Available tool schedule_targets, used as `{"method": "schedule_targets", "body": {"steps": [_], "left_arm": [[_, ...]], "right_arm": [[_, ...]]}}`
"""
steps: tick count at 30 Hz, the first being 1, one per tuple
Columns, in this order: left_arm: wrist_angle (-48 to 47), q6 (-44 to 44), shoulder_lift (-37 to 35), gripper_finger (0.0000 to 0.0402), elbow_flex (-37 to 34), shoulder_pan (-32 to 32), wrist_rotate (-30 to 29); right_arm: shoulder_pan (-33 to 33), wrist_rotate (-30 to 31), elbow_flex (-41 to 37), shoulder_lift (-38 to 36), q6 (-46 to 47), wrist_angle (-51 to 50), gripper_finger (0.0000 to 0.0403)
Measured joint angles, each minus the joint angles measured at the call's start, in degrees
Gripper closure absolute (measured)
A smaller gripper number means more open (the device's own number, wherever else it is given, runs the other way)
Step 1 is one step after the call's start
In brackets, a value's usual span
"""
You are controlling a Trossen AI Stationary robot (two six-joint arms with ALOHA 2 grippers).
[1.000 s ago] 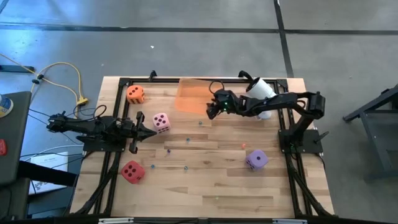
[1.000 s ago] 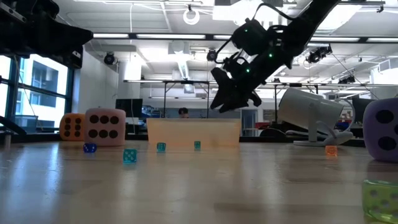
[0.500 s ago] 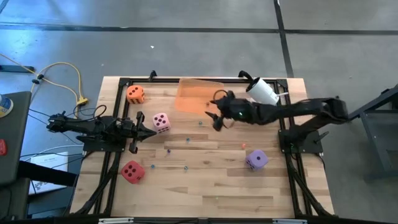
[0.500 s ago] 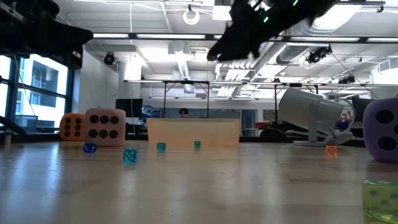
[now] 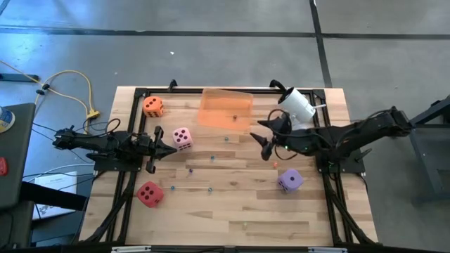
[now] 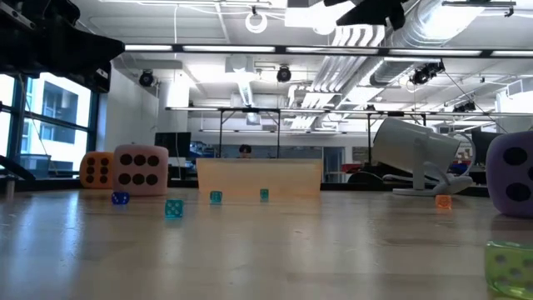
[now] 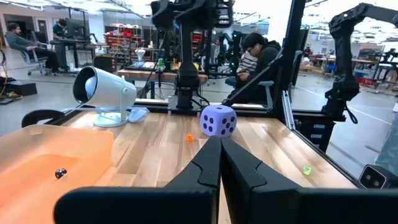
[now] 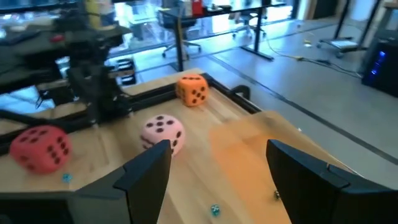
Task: Pick & Place Dice
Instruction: Put the large blue dice in the orange bin
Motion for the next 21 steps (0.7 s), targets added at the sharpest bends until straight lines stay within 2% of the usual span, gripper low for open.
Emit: {"method": "schedule_targets", "body": {"steps": [5,10,21], "left_arm": [[0.0,-0.1,0.0,0.0401,0.0,0.0,0.0],[0.0,-0.1,0.0,0.0401,0.0,0.0,0.0],[0.0,-0.1,0.0,0.0401,0.0,0.0,0.0]], "right_arm": [[2.5,-0.5,0.0,0.1,-0.2,0.4,0.0144],[2.5,-5.7,0.0,0.1,-0.5,0.6,0.0144],[0.8,-5.9,0.0,0.1,-1.9,-1.0,0.0134]]}}
